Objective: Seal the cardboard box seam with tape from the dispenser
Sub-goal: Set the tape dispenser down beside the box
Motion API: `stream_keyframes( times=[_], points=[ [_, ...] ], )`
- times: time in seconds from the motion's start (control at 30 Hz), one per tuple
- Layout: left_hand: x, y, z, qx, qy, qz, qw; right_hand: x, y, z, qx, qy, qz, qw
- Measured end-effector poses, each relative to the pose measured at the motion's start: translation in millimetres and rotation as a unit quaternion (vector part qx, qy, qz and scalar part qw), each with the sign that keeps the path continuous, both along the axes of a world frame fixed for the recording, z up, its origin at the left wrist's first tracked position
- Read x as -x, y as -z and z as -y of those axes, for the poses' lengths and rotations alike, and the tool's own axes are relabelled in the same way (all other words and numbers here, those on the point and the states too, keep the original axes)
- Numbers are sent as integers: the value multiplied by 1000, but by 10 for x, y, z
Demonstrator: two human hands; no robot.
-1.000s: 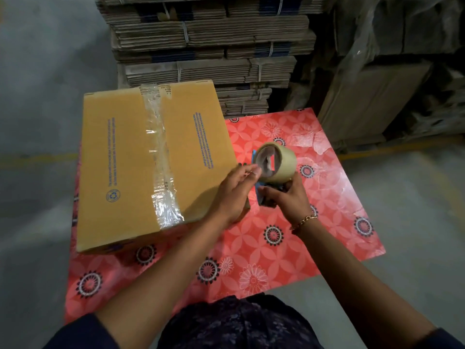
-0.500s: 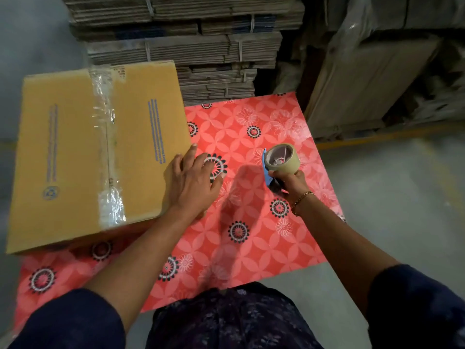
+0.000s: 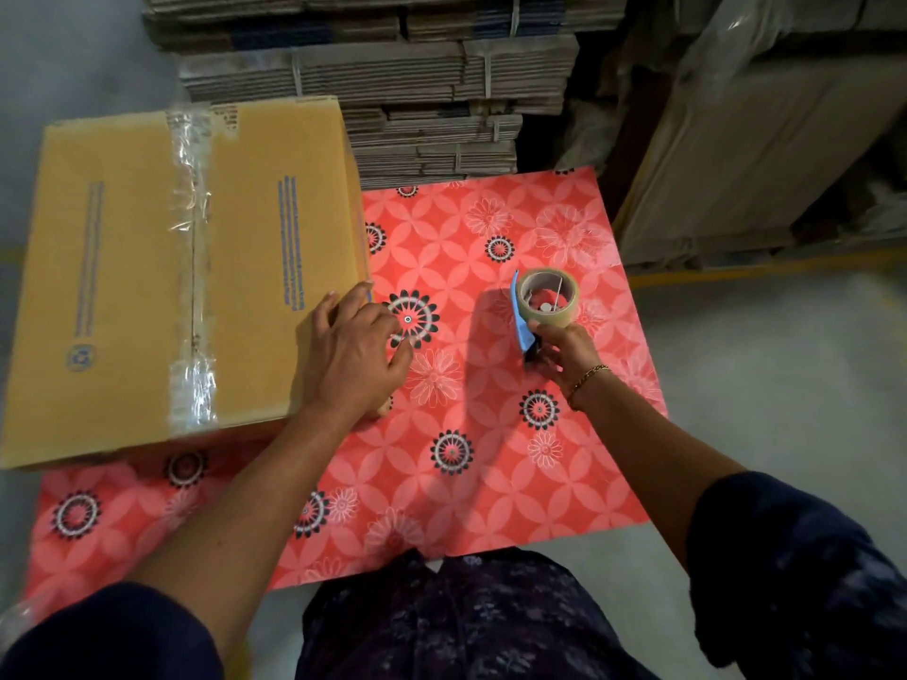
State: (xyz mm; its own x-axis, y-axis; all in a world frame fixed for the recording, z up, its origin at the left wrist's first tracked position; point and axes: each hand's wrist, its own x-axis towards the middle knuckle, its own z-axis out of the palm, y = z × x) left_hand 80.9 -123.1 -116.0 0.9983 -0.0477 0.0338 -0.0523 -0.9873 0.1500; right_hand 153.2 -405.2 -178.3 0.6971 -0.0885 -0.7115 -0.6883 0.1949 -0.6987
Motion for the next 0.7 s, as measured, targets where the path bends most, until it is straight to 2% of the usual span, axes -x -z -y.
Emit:
stream_keyframes(
  times=[0.2,0.33,0.5,0.7],
  points=[
    [0,-4,3,13,-8,0,1000,-14,185,40,100,-38,-2,994],
    [0,2,4,27,-9,2,1000,-14,244,41,148,-27,-31,988],
    [-2,33,-20,28,-1,6,1000,215,274,-20,164,-25,-32,986],
    [-11,34,-36,58,11,-5,998,599,-28,-156,116,-55,-27,991]
  ],
)
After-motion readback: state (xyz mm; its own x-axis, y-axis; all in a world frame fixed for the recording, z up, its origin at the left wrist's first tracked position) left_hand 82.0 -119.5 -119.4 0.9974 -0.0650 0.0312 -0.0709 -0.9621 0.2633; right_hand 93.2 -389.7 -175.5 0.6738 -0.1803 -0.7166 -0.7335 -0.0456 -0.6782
